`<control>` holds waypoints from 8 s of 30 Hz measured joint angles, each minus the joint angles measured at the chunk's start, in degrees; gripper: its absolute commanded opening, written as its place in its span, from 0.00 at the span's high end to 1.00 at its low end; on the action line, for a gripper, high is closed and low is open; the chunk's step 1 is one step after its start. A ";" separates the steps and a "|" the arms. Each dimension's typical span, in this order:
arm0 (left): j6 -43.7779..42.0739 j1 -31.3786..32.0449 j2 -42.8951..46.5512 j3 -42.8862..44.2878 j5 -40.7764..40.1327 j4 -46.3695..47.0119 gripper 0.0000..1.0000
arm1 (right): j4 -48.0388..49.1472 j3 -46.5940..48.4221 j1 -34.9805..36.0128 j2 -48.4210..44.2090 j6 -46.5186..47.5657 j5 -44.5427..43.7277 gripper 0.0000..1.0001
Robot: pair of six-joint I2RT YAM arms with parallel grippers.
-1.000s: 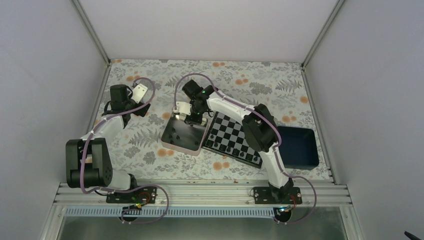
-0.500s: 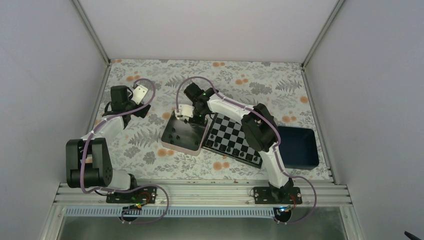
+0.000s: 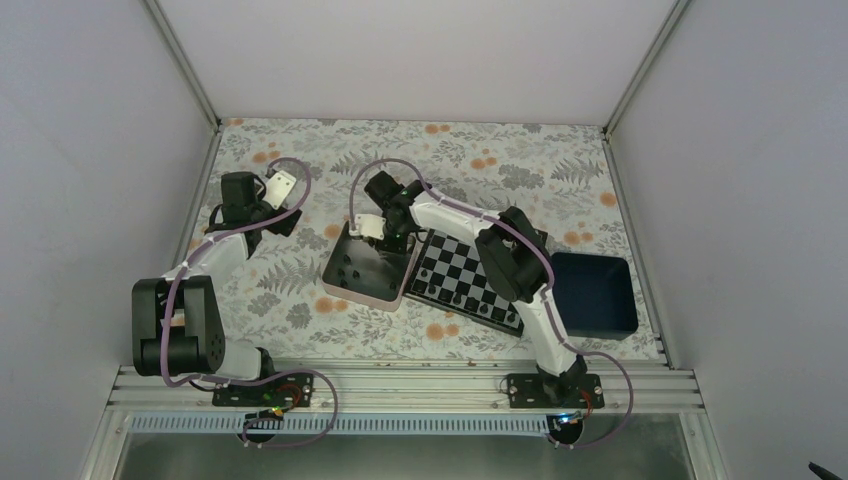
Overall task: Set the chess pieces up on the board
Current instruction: Pick up the chess piece from the storage box, then place the chess piece on the chessboard, then pick up the chess piece from the storage box, then place the chess piece on the chessboard.
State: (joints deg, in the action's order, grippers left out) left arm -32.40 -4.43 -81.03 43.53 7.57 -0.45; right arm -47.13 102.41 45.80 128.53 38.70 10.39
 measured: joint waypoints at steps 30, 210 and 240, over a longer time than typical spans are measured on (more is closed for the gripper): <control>0.04 -0.33 0.02 -0.26 0.35 0.46 0.00 | 0.48 -25.14 -5.29 -30.40 -1.29 0.02 0.95; 1.07 -0.33 -1.20 -0.15 1.44 -1.36 0.00 | 12.79 -49.62 -12.41 -36.83 0.59 6.14 0.93; 0.83 -0.33 -1.31 -0.15 1.46 -1.33 0.00 | 9.55 -47.15 -12.11 -36.22 0.72 6.27 0.79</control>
State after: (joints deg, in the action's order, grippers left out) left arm -31.57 -4.75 -82.35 43.38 9.04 -1.78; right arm -37.58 55.27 33.69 92.31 39.42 16.67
